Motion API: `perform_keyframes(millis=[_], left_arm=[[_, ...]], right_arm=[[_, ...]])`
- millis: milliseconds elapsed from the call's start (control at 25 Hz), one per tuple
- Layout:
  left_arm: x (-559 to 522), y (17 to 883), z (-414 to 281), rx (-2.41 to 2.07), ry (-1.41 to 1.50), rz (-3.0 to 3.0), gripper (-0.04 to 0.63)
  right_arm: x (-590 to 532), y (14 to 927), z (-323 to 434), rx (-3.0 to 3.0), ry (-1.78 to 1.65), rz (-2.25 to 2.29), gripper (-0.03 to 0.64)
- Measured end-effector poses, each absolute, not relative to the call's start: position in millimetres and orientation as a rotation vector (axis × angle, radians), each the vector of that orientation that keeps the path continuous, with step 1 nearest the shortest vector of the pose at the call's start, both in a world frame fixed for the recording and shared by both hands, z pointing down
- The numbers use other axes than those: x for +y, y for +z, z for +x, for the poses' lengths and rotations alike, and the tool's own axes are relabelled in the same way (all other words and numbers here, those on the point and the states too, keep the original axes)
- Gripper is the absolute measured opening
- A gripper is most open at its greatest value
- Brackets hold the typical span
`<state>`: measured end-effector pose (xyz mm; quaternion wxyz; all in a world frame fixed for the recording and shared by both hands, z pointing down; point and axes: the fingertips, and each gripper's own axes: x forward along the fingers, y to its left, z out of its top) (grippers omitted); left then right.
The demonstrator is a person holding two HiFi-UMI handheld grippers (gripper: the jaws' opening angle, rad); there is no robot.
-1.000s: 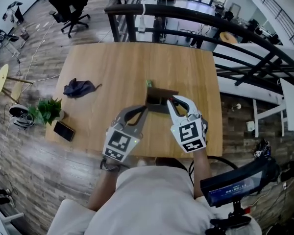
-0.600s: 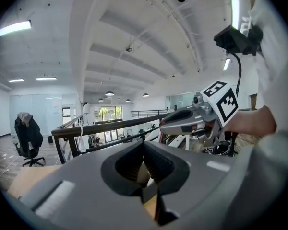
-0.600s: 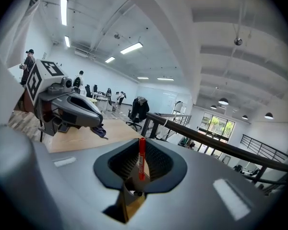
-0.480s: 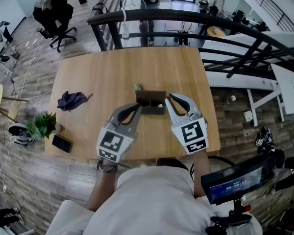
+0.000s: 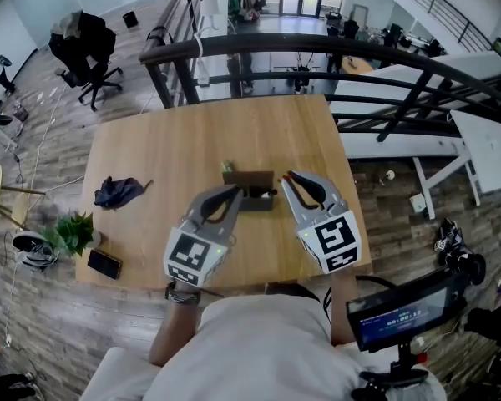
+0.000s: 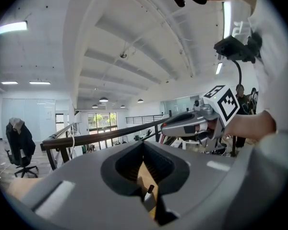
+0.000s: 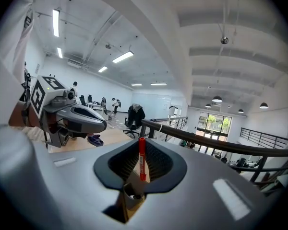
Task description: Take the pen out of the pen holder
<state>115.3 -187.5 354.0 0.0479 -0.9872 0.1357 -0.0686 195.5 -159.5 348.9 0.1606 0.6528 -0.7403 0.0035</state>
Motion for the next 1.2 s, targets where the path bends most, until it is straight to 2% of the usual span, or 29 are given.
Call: perform_keyframes(millis=[1200], left_arm=[[-186,360,116,0.398,-0.225,-3.002,0.0]], right_arm=[[-162,347,194,-2.121,-0.006,1.92,0.037]])
